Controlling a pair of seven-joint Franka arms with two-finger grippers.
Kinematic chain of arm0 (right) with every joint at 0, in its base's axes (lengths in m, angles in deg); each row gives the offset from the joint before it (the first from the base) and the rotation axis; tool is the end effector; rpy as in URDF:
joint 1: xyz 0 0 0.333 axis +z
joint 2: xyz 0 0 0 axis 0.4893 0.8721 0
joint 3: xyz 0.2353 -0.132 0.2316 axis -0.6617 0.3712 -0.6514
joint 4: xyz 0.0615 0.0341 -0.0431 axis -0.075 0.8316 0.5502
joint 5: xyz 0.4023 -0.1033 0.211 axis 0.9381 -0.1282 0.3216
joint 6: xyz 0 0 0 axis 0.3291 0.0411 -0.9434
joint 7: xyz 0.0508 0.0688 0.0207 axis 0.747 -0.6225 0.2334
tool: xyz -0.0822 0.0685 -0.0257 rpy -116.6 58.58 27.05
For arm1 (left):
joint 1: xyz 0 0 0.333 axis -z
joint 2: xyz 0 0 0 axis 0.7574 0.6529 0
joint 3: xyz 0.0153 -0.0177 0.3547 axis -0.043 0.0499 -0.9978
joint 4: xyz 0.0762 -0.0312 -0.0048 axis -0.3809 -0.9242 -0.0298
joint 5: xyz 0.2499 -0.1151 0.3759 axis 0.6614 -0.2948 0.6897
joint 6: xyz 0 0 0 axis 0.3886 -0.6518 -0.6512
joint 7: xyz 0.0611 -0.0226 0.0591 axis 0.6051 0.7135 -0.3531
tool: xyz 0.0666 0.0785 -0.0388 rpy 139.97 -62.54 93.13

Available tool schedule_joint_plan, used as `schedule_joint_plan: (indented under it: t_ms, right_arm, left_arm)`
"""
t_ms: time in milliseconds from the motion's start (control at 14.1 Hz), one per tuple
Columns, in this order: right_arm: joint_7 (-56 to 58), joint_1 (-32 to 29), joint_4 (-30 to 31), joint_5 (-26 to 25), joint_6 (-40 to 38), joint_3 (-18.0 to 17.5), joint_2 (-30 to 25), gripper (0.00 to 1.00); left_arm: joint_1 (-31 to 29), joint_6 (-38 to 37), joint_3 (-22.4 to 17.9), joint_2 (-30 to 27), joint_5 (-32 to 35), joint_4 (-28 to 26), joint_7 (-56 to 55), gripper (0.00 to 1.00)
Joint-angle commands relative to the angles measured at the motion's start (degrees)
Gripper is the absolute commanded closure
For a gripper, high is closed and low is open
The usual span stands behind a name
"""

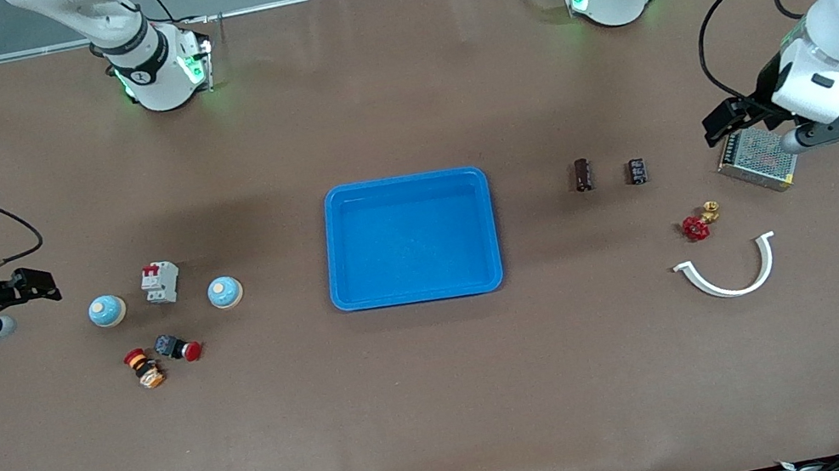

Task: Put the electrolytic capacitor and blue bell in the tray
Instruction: 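Lower the right gripper over the blue bell while the left gripper lowers over capacitor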

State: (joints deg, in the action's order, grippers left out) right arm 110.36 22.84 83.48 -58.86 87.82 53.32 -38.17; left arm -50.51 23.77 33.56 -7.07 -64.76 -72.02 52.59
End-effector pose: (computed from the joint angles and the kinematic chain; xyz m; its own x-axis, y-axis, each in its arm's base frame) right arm 0.6410 -0.1485 0.3676 0.9278 0.3667 -0.0690 0.3656 -0.9303 -0.0293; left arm 0.6013 -0.0615 0.4879 0.9947 0.0992 -0.0259 0.1002 -0.9942 0.0387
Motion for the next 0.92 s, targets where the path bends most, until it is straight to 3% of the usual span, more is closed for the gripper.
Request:
schedule_joint_plan:
  t_ms: [0, 213, 567, 851]
  right_arm:
    - [3.0, -1.4, 3.6, -0.3, 3.8, -0.6, 0.1, 0.00]
    - [3.0, -1.5, 11.4, -0.3, 12.6, -0.7, -0.6, 0.00]
    - [5.6, -1.5, 12.6, -0.3, 15.4, -0.6, 0.2, 0.00]
    - [5.7, -1.3, 15.7, -1.7, 21.5, -0.6, 1.7, 0.00]
  left_arm:
    - [0.0, 7.0, 1.3, -3.3, 1.3, -7.3, 0.6, 0.00]
    - [-0.1, 17.9, 1.7, -5.7, 1.3, -16.7, 3.0, 0.00]
    - [0.1, 20.6, 2.6, -4.9, 1.5, -20.9, 3.9, 0.00]
    - [0.2, 23.9, 4.0, -0.4, 3.6, -22.1, 3.9, 0.00]
